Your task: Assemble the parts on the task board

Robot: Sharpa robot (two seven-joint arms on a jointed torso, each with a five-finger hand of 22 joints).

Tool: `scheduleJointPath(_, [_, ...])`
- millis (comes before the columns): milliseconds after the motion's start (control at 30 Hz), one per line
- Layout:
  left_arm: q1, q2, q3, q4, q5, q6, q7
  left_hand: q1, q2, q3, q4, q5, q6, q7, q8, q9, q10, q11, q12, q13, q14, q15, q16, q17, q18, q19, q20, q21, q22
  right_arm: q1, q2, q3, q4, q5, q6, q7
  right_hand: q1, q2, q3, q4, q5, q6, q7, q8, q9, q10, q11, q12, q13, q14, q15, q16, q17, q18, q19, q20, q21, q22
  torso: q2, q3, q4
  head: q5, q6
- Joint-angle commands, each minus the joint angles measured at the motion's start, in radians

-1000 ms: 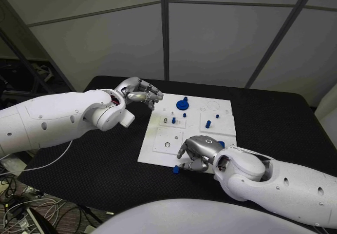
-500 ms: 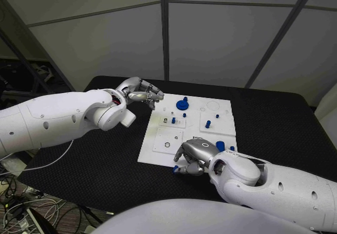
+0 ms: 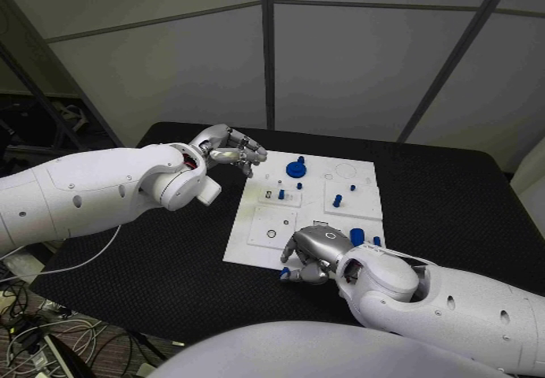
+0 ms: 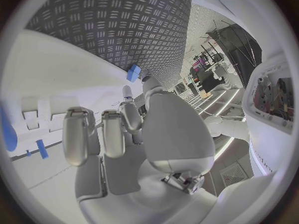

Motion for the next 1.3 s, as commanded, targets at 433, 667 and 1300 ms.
scheduleJointPath(433, [0.001,0.004,0.001,-0.002,0.006,0.021,0.000,0.001,0.002,-0.008,0.002,0.003,0.008,0.001,0.001,-0.003,0.005,0.000,-0.005,-0.002,0.007,-0.001,-0.006,0.001,-0.013,0.007,0.001,-0.008,-0.001,0.000,0.003,-0.001,-0.012,-0.019,0.047,0.008,-0.003,0.053,-0.038,-0.005,-0.005,0.017,-0.005,0.002,0.001,0.008,0.000,0.005,0.006,0.084,-0.008,0.008,0.193,-0.007,0.052,-0.010,0.012,0.195,0.002,0.0014,-0.0010,0.005,0.000])
scheduleJointPath(667, [0.001,0.008,0.001,-0.005,0.006,0.026,-0.004,0.002,0.002,-0.008,0.001,0.003,0.008,0.001,0.001,-0.004,0.005,0.000,-0.006,-0.003,0.007,-0.001,-0.007,0.001,-0.013,0.007,0.001,-0.008,-0.002,0.000,0.002,-0.001,-0.016,-0.034,0.069,0.040,0.007,0.062,-0.053,-0.027,-0.005,0.016,-0.005,-0.001,0.000,0.006,0.000,0.002,0.006,0.084,-0.009,0.009,0.193,-0.008,0.053,-0.011,0.014,0.197,0.001,0.0022,0.0005,0.004,0.000])
scheduleJointPath(1300, [0.001,0.010,0.001,-0.005,0.006,0.034,-0.006,0.004,0.003,-0.008,0.001,0.003,0.008,0.001,0.001,-0.005,0.004,-0.001,-0.006,-0.004,0.007,-0.001,-0.008,0.001,-0.013,0.007,0.001,-0.009,-0.002,0.001,-0.016,-0.001,-0.026,-0.074,0.075,0.118,0.033,0.076,-0.100,-0.090,-0.005,0.006,-0.003,-0.002,-0.005,0.003,0.002,-0.003,0.008,0.083,-0.007,0.008,0.193,-0.009,0.055,-0.010,0.019,0.202,0.001,-0.0003,-0.0003,0.002,0.000])
